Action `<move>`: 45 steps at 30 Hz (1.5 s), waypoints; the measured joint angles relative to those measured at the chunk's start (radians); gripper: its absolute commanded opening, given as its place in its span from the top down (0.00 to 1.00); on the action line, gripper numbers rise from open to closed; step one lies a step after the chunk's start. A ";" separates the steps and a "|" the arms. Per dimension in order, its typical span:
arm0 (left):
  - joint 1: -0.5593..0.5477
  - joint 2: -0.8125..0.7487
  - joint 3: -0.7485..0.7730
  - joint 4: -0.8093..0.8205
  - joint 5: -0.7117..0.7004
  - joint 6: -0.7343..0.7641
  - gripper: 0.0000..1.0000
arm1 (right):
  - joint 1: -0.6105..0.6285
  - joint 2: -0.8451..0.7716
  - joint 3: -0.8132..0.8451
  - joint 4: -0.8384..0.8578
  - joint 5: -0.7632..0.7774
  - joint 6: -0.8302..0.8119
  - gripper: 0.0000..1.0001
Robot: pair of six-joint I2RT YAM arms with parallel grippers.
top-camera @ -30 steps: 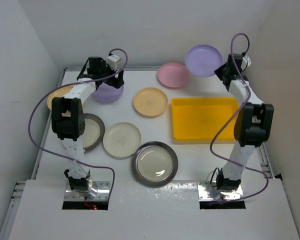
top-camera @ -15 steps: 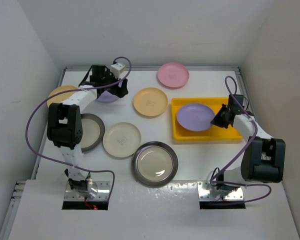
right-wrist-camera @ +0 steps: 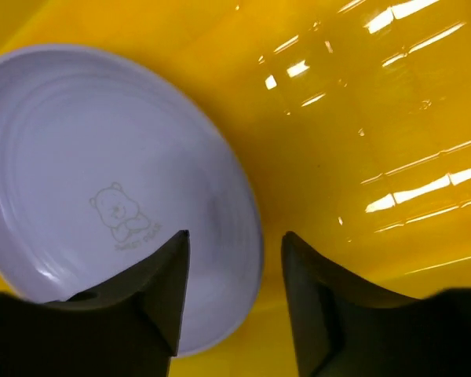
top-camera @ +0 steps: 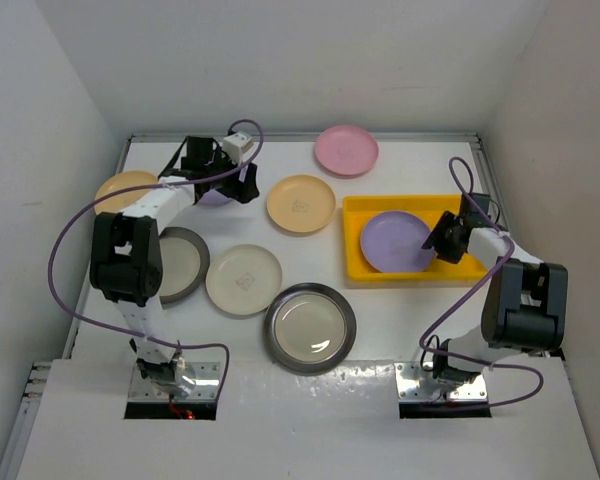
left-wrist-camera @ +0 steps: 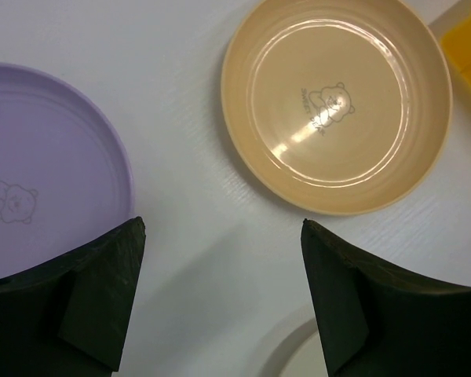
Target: Place the plates into the plastic bin on the countertop
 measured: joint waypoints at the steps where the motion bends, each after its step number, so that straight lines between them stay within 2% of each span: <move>1: -0.005 0.003 0.007 -0.018 0.000 -0.005 0.20 | 0.000 0.000 0.001 0.000 0.004 -0.008 0.41; 3: -0.020 0.023 0.043 -0.060 -0.003 -0.014 0.21 | 0.000 0.000 0.007 0.000 0.013 -0.030 0.34; 11: -0.081 0.204 0.263 -0.147 -0.022 -0.082 0.21 | 0.020 -0.010 0.056 -0.009 0.032 -0.080 0.33; 18: -0.099 0.422 0.431 -0.248 -0.092 -0.143 0.35 | 0.027 -0.048 0.108 -0.024 0.031 -0.101 0.33; 25: -0.109 0.451 0.445 -0.301 -0.115 -0.165 0.62 | 0.029 -0.062 0.132 -0.030 0.009 -0.108 0.33; 26: -0.112 0.452 0.445 -0.308 -0.111 -0.168 0.70 | 0.029 -0.063 0.132 -0.032 0.007 -0.108 0.33; 31: -0.119 0.459 0.445 -0.309 -0.075 -0.193 0.89 | 0.035 -0.076 0.132 -0.034 0.005 -0.108 0.33; 32: -0.118 0.459 0.445 -0.311 -0.061 -0.197 0.97 | 0.037 -0.080 0.132 -0.034 0.004 -0.108 0.33; 33: -0.117 0.460 0.445 -0.314 -0.047 -0.205 1.00 | 0.039 -0.084 0.132 -0.034 0.004 -0.108 0.33; 38: -0.103 0.472 0.455 -0.321 0.012 -0.228 1.00 | 0.048 -0.100 0.132 -0.033 0.004 -0.107 0.33; 45: -0.095 0.467 0.606 -0.408 -0.044 -0.136 1.00 | 0.058 -0.129 0.132 -0.035 -0.012 -0.090 0.33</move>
